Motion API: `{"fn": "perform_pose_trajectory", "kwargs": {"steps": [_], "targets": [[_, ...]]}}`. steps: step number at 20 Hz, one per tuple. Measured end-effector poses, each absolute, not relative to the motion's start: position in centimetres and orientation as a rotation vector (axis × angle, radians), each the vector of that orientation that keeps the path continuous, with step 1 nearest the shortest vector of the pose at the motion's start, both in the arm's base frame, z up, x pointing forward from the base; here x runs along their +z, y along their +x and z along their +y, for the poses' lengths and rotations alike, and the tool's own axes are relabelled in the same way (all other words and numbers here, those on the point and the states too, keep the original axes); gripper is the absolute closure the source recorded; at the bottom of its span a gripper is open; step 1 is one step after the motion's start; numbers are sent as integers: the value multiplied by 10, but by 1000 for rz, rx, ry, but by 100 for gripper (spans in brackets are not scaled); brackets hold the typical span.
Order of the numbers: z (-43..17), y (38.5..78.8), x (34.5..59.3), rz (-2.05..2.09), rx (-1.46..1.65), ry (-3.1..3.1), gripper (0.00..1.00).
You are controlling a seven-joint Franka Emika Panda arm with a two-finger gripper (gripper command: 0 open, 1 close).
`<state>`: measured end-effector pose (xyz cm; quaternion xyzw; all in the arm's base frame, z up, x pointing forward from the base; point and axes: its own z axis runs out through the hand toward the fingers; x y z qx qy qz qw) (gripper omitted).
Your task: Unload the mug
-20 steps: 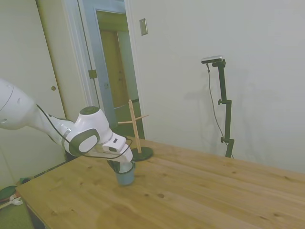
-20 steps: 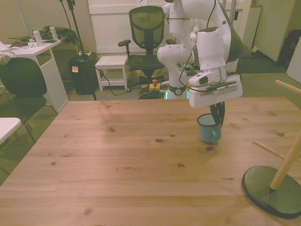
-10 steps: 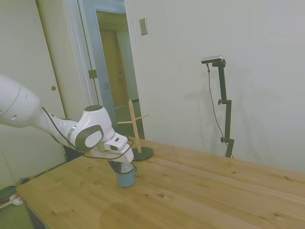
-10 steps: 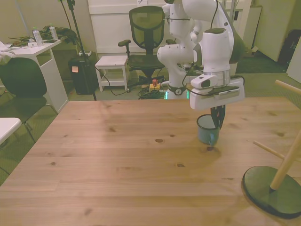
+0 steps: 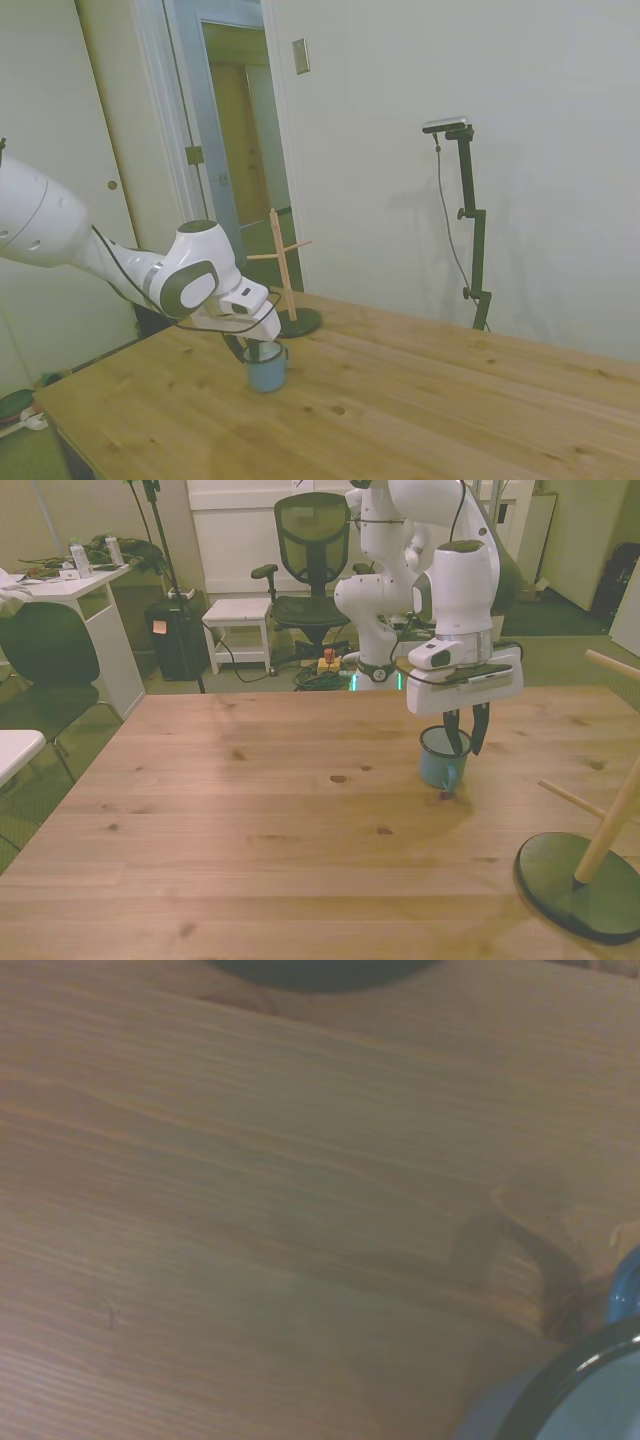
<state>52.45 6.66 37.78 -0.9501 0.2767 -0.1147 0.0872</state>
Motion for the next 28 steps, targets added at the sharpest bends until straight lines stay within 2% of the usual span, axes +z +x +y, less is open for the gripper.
{"fn": "perform_pose_trajectory", "kwargs": {"steps": [13, 20, 28], "targets": [[70, 527, 384, 820, -361, -2818, 0], [74, 517, 405, 799, -410, -2777, 0], [69, 482, 440, 689, -606, -2633, 0]]}}
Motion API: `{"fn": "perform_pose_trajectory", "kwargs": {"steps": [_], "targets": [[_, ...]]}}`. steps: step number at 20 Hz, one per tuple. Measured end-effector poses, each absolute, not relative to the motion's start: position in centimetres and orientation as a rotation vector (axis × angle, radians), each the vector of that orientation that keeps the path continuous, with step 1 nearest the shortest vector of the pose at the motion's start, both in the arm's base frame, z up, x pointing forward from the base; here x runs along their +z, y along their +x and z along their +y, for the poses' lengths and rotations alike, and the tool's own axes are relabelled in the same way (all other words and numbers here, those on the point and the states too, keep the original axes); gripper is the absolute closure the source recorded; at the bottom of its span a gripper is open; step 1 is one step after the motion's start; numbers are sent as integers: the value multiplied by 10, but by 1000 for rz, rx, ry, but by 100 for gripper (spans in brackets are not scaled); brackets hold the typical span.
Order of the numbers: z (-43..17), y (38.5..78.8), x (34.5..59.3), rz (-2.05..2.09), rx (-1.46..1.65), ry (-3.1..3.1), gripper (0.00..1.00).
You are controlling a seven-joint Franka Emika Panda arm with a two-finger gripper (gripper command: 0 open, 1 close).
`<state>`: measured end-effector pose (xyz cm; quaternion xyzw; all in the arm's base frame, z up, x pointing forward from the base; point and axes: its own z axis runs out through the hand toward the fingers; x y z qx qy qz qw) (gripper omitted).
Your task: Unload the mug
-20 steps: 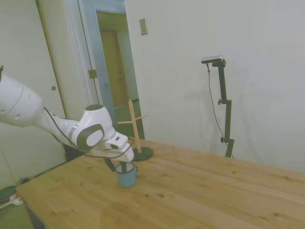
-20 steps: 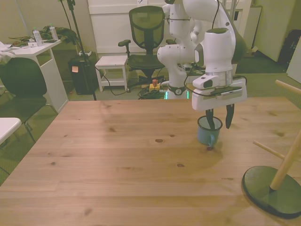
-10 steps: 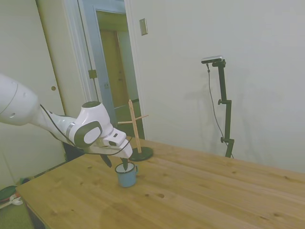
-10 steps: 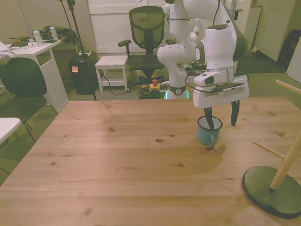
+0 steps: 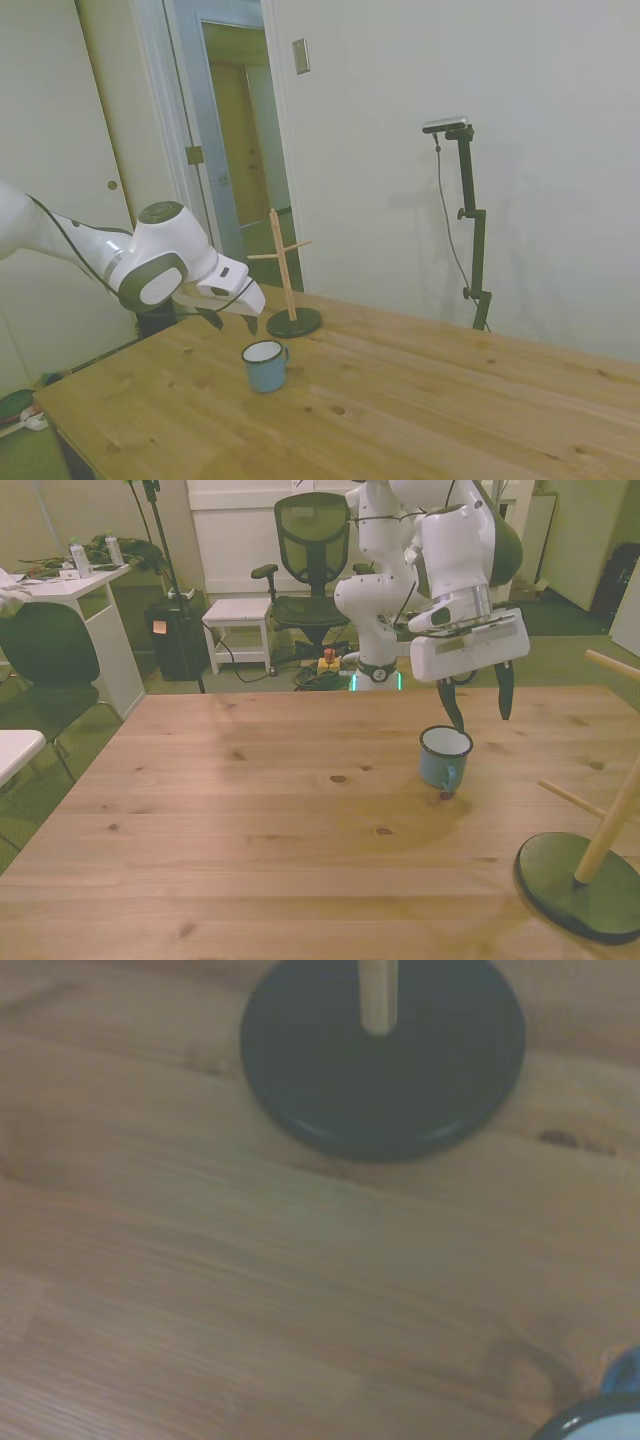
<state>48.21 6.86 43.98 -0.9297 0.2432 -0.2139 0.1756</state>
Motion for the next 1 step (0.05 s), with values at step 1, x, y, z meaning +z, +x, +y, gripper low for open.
{"fn": "perform_pose_trajectory", "kwargs": {"steps": [1], "targets": [[69, 477, 442, 664, -617, -2621, 0]]}}
